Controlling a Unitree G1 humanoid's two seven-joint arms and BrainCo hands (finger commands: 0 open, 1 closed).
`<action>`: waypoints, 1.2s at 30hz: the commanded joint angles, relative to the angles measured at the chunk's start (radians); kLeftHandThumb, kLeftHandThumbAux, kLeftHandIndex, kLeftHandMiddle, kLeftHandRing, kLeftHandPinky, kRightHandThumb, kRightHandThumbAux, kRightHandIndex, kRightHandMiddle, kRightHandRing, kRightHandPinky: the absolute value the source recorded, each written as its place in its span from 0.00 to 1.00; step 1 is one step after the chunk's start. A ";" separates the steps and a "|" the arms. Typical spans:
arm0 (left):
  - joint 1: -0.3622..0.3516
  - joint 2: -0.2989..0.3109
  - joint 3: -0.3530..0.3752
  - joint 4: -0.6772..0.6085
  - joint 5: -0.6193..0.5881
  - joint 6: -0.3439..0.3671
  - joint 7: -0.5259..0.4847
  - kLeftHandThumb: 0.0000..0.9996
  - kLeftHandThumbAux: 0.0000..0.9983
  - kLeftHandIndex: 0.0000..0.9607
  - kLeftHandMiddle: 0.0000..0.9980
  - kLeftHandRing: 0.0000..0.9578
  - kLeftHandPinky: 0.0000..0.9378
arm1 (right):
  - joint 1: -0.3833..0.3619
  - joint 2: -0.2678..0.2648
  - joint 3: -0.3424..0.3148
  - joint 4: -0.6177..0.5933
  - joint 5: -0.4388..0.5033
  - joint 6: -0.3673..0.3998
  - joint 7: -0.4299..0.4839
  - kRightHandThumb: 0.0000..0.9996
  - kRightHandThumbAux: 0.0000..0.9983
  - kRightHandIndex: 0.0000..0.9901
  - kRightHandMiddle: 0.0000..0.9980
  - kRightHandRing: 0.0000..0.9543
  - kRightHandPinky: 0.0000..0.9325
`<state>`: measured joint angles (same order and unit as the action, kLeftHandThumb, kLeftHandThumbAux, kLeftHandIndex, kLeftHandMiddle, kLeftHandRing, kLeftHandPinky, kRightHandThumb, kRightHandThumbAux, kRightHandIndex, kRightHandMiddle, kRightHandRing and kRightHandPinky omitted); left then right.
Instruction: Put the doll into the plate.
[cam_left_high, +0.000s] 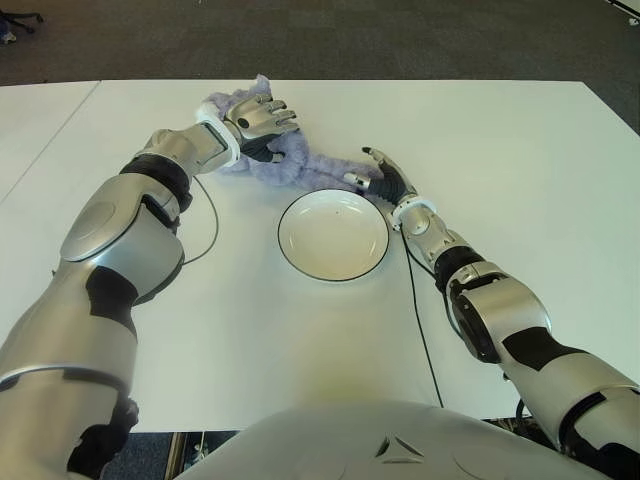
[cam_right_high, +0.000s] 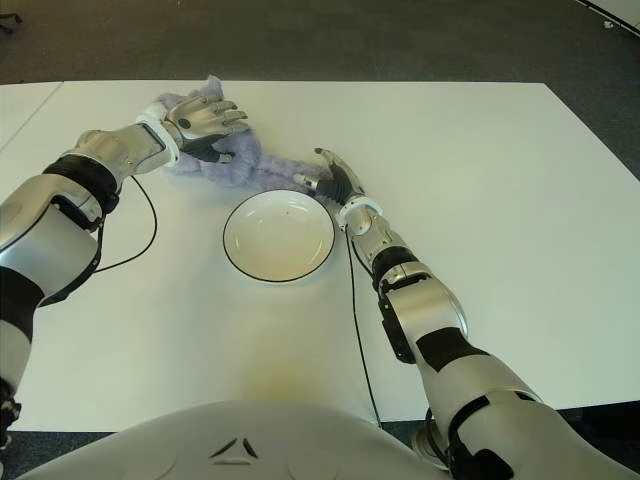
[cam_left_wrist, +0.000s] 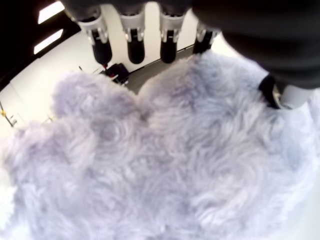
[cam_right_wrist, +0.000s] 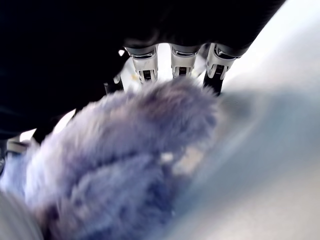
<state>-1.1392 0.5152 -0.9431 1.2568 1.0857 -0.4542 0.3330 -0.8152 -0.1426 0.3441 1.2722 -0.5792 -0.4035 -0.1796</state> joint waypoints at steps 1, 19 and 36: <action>0.037 0.004 0.021 0.009 -0.020 0.009 -0.084 0.45 0.22 0.00 0.00 0.00 0.00 | 0.015 0.024 0.126 0.039 -0.103 0.023 0.045 0.15 0.33 0.00 0.00 0.00 0.00; 0.061 0.000 0.042 -0.007 -0.041 0.035 -0.171 0.46 0.21 0.00 0.00 0.00 0.00 | -0.012 -0.063 0.325 0.031 -0.203 -0.067 0.048 0.24 0.40 0.00 0.00 0.12 0.26; 0.080 -0.015 0.072 -0.021 -0.065 0.021 -0.178 0.46 0.21 0.00 0.00 0.00 0.00 | -0.004 -0.170 0.420 -0.026 -0.229 -0.172 -0.057 0.37 0.56 0.33 0.48 0.56 0.69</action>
<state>-1.1034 0.5148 -0.8726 1.2372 1.0231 -0.4187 0.1833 -0.8964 -0.2898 0.7308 1.2179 -0.7572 -0.5632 -0.2422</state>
